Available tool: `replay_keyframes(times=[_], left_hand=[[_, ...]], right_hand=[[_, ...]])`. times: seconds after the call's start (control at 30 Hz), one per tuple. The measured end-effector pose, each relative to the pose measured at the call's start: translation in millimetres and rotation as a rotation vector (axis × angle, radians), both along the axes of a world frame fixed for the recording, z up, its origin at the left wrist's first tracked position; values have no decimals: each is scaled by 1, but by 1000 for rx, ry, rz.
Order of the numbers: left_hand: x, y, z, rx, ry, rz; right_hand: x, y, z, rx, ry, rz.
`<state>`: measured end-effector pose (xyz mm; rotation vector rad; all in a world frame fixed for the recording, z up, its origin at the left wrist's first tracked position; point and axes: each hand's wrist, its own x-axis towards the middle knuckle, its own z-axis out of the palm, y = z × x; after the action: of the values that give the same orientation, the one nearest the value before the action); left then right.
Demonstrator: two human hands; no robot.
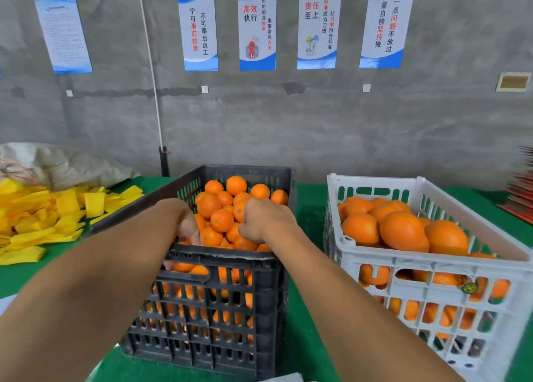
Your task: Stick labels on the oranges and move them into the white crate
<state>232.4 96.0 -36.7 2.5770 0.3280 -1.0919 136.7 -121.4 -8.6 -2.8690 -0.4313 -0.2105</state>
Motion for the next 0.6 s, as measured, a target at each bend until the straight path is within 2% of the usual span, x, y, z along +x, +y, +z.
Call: replay_keyframes(times=[0.07, 0.17, 0.23, 0.3, 0.37, 0.43, 0.5, 0.6], left_hand=[[-9, -10, 14, -23, -228, -70], [-33, -34, 39, -110, -785, -257], [-65, -51, 46, -255, -1116, -394], [-101, -68, 40, -466, -1360, -455], [-138, -84, 29, -683, -1461, -467], [-169, -97, 19, -822, -1536, -493], [-196, -105, 6, -844, -1662, -559], [-224, -119, -25, -859, -1737, -604]], right_hand=[[-4, -3, 1, 182, -42, 18], [-11, -15, 2, 545, -132, 56], [-17, -25, 3, 783, -131, 41], [-29, -33, 2, 859, -93, 36], [-50, -39, -5, 982, -102, 72], [-82, -47, -12, 1226, -141, 158], [-116, -58, -20, 1365, -180, 254], [-157, -72, -38, 1427, -243, 324]])
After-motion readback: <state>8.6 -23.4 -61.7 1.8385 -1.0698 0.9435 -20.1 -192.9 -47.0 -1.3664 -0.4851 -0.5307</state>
